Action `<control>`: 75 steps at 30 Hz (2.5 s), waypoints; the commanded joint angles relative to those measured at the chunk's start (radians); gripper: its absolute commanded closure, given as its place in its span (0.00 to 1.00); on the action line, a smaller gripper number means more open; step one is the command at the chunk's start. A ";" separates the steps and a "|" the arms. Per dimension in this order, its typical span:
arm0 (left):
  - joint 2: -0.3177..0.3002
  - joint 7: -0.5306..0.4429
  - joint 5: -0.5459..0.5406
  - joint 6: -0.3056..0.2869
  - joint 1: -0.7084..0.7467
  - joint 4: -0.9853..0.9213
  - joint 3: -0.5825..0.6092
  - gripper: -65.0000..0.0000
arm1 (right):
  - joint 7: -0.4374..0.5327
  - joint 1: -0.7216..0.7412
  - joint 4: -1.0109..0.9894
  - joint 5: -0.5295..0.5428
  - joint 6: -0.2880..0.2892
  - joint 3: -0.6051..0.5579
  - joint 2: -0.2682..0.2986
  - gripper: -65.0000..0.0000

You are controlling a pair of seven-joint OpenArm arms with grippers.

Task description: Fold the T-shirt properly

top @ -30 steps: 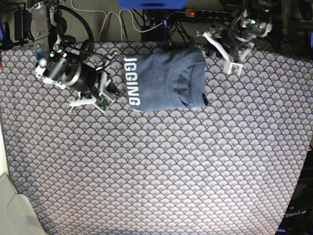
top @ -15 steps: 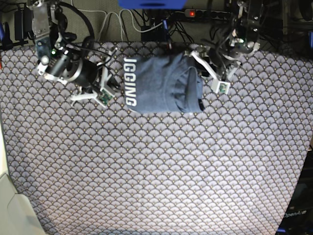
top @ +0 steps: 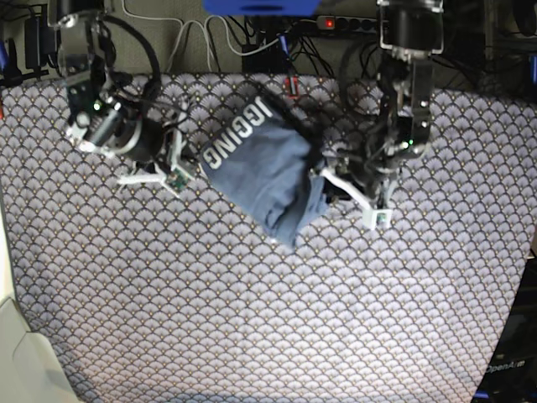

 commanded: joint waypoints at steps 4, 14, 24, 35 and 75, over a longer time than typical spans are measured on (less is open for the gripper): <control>0.055 0.030 0.034 0.023 -0.092 -0.118 0.008 0.71 | 0.019 0.105 -0.140 -0.025 -0.001 0.008 -0.020 1.00; 0.098 0.032 0.028 0.023 -0.131 -0.131 0.008 0.71 | 0.019 0.090 -0.175 -0.023 -0.001 -0.046 -0.057 1.00; 0.113 0.026 0.028 0.019 -0.134 -0.131 0.007 0.71 | 0.021 -0.019 -0.088 -0.025 -0.001 -0.111 -0.087 1.00; 0.000 0.035 0.026 0.022 0.020 0.185 -0.026 0.71 | 0.021 -0.020 -0.085 -0.025 -0.001 0.009 -0.004 1.00; -0.125 -0.553 0.180 0.023 0.406 -0.786 0.195 0.99 | 1.096 -0.096 -1.676 -0.400 -0.141 0.414 -0.020 1.00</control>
